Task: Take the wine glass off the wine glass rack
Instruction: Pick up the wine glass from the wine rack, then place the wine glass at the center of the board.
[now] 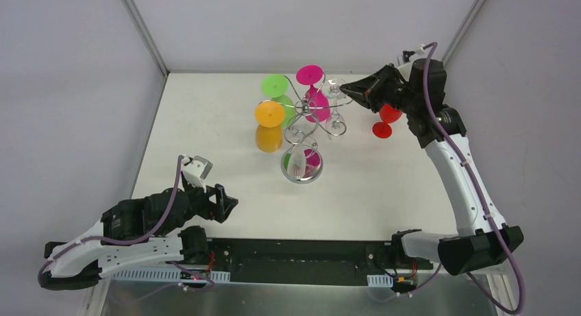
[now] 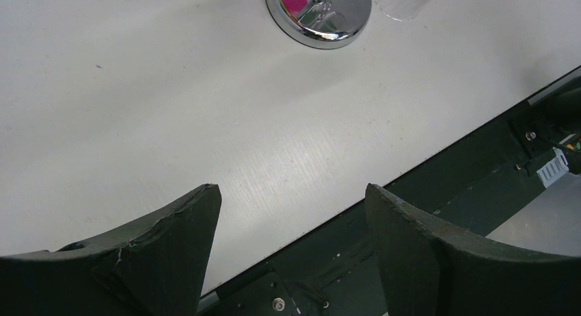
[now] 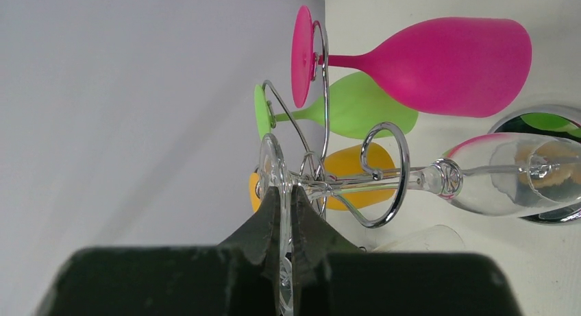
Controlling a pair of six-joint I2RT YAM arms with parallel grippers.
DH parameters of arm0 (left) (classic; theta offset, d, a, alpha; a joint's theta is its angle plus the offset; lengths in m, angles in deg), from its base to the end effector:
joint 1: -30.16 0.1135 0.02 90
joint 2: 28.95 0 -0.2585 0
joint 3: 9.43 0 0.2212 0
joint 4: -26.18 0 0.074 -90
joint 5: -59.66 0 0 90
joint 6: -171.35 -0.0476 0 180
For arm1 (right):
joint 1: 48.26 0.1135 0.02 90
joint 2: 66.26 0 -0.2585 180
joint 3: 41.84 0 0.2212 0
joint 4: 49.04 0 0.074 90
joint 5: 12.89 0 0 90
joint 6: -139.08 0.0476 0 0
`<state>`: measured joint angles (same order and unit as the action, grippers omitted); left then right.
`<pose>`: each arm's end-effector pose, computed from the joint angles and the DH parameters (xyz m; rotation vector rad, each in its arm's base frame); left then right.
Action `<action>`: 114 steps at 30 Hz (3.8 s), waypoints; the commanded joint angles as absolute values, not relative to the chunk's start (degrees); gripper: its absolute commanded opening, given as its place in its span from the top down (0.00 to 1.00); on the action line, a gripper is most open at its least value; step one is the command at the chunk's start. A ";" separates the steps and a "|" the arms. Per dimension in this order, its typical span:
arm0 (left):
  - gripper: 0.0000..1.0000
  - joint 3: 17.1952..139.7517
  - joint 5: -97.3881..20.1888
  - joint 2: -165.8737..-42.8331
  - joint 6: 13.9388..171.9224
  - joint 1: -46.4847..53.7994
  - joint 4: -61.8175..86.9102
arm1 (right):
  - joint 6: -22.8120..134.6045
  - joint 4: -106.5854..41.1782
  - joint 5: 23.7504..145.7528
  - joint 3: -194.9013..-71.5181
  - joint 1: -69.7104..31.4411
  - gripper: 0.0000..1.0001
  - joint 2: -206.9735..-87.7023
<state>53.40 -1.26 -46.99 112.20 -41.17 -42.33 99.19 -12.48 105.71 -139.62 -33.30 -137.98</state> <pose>0.0338 -0.0277 0.3029 0.3673 1.9574 -0.6777 0.2371 0.0869 0.4350 0.1864 1.8995 1.2364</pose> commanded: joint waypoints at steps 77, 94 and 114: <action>0.01 60.42 -14.81 -51.29 124.94 -41.77 -38.21 | 81.07 4.23 123.84 -135.43 -38.01 1.00 -110.58; 0.01 62.24 -19.88 -52.14 137.69 -41.74 -36.84 | 72.48 5.75 101.52 -140.89 8.93 1.00 -118.48; 0.01 58.96 -14.76 -40.33 153.39 -41.82 -36.67 | 45.42 1.27 84.65 -152.22 37.58 1.00 -135.80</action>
